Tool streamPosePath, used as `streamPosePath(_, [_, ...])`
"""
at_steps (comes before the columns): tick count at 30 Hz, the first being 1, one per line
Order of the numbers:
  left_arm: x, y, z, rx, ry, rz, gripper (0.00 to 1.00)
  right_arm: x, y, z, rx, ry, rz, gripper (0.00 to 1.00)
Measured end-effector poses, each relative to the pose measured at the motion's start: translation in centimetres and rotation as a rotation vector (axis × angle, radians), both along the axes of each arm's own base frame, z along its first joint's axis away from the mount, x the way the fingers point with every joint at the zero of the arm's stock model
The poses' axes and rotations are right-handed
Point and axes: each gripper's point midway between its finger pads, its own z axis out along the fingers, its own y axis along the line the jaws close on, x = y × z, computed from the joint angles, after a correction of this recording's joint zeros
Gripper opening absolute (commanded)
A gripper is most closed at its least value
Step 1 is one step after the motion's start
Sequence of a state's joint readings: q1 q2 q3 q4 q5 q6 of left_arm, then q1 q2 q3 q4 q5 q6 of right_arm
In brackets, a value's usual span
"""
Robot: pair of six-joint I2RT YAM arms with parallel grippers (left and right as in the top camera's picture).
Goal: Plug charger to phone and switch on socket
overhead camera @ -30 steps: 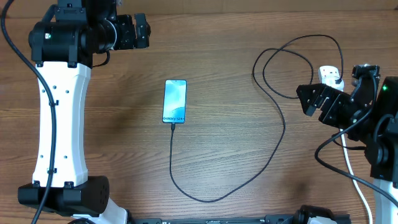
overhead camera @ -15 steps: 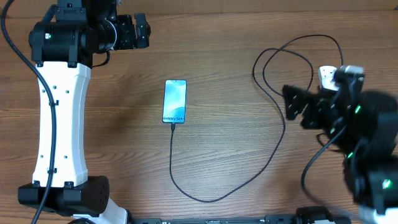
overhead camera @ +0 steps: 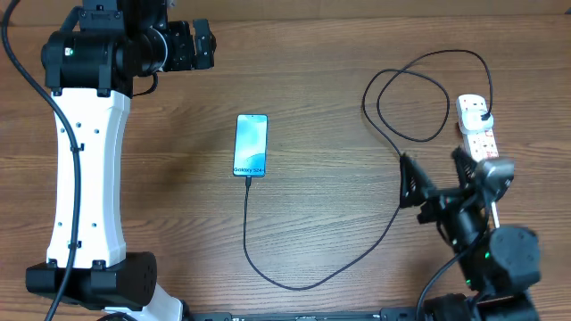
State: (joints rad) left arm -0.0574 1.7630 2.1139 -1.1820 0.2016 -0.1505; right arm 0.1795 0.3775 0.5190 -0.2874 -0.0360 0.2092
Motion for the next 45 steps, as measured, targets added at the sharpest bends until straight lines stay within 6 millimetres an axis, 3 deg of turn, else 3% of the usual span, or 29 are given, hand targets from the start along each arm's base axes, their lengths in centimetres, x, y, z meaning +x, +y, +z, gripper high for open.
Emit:
streamPosePath(7, [0.0, 0.0, 0.0, 0.000, 0.000, 0.000, 1.00, -1.1, -0.2, -4.3, 0.007, -0.040, -0.002, 1.00])
streamPosePath(20, [0.0, 0.0, 0.0, 0.000, 0.000, 0.000, 1.00, -0.8, -0.2, -9.0, 0.015, -0.082, -0.003, 1.00])
streamPosePath(30, [0.0, 0.0, 0.0, 0.000, 0.000, 0.000, 1.00, -0.8, -0.3, -9.6, 0.017, -0.092, -0.011, 1.00])
streamPosePath(35, [0.0, 0.0, 0.0, 0.000, 0.000, 0.000, 1.00, -0.6, -0.3, -11.3, 0.008, -0.053, -0.011, 1.00])
streamPosePath(45, [0.0, 0.0, 0.0, 0.000, 0.000, 0.000, 1.00, -0.6, -0.3, -11.2, 0.010, -0.059, -0.011, 1.00])
